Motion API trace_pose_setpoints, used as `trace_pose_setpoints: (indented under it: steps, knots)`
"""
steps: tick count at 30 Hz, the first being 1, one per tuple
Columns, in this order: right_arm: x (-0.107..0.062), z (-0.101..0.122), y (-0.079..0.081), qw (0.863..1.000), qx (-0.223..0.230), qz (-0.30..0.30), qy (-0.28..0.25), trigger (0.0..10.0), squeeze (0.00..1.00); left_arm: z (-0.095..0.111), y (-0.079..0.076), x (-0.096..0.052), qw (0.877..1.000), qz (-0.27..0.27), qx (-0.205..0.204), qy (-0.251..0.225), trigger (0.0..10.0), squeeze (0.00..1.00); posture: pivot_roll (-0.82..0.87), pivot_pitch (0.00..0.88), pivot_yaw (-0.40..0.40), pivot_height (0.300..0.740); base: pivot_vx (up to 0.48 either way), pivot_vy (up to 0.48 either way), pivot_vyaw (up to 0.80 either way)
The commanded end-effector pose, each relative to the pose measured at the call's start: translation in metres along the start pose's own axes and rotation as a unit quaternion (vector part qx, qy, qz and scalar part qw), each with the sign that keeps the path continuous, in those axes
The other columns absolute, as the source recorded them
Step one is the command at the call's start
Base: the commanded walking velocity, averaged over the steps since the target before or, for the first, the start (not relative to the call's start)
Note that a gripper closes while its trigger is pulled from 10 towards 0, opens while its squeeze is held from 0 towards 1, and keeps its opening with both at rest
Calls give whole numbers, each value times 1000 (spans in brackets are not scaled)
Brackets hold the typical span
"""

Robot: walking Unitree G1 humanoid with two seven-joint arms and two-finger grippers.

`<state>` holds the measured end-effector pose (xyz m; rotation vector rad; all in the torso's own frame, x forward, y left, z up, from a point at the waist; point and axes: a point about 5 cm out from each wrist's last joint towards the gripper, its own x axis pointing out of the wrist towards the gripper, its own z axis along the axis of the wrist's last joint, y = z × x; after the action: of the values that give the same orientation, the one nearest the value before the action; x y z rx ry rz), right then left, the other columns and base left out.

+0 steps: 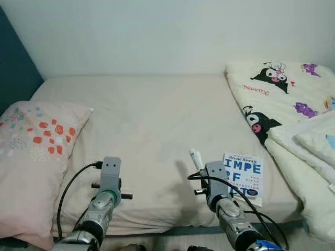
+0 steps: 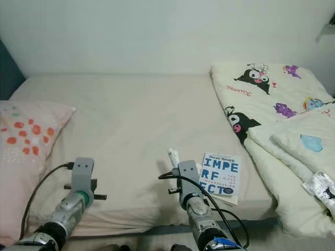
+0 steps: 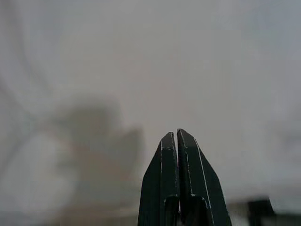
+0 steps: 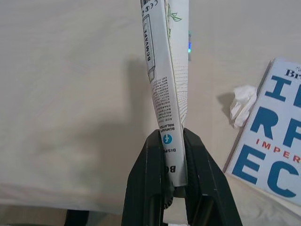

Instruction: Clean up the room

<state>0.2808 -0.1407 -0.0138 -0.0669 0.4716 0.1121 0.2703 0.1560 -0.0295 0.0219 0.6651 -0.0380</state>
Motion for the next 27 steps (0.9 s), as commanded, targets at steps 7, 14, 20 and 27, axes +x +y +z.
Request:
trace_pose_setpoints:
  steps: [7, 14, 20, 27]
  knots:
    - [-2, 2, -7, 998, 25, -42, -29, 10000, 0, 3, 14, 0, 997, 39, -64, -12, 10000, 0, 56, 0, 62, 740, 0, 0, 0]
    - [-3, 8, -13, 996, 35, -64, -52, 10000, 0, 10, 10, 0, 998, 32, -46, -41, 10000, 0, 55, 0, 60, 740, 0, 0, 0]
    - [-3, 9, -14, 996, 35, -65, -55, 10000, 0, 18, 12, -1, 995, 43, -45, -72, 10000, 0, 60, 0, 54, 740, 0, 0, 0]
    - [-1, 24, -22, 990, 41, -96, -96, 10000, 0, 29, 25, -1, 989, 71, -83, -102, 10000, 0, 58, 0, 52, 740, 0, 0, 0]
